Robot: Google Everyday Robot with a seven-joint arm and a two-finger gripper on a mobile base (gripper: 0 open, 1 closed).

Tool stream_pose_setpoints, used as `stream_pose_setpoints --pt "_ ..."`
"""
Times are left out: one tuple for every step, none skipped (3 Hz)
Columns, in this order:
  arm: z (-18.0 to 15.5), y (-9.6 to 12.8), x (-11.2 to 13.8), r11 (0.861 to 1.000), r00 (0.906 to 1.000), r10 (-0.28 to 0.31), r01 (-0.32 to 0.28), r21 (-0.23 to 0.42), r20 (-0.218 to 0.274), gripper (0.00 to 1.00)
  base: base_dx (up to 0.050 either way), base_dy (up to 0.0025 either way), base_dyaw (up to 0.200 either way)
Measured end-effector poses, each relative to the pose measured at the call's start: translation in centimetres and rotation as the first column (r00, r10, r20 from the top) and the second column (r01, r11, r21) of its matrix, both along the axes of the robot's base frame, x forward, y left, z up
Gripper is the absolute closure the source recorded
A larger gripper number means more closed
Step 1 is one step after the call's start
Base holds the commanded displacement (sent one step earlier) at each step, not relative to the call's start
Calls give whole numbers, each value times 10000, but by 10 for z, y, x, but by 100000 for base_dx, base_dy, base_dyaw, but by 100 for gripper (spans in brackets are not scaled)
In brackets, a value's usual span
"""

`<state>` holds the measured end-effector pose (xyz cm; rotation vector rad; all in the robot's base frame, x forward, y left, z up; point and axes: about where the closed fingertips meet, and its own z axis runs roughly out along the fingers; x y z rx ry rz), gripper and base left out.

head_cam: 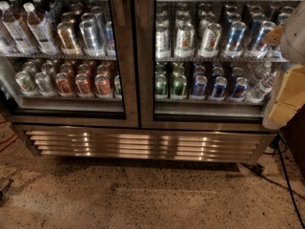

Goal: Open left fridge door

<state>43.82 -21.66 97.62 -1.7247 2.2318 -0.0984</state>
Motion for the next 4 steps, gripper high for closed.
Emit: stream_pose_setpoints --pt "0 0 0 10000 10000 1 -1 2 -1 0 0 0 0" --pt "-5 4 9 9997 9999 72 -69 238 -128 0 0 0 0" --pt "-26 32 12 9978 9989 420 -408 523 -224 0 0 0 0" --pt "-57 71 7 9952 9945 959 -949 237 -426 0 0 0 0"
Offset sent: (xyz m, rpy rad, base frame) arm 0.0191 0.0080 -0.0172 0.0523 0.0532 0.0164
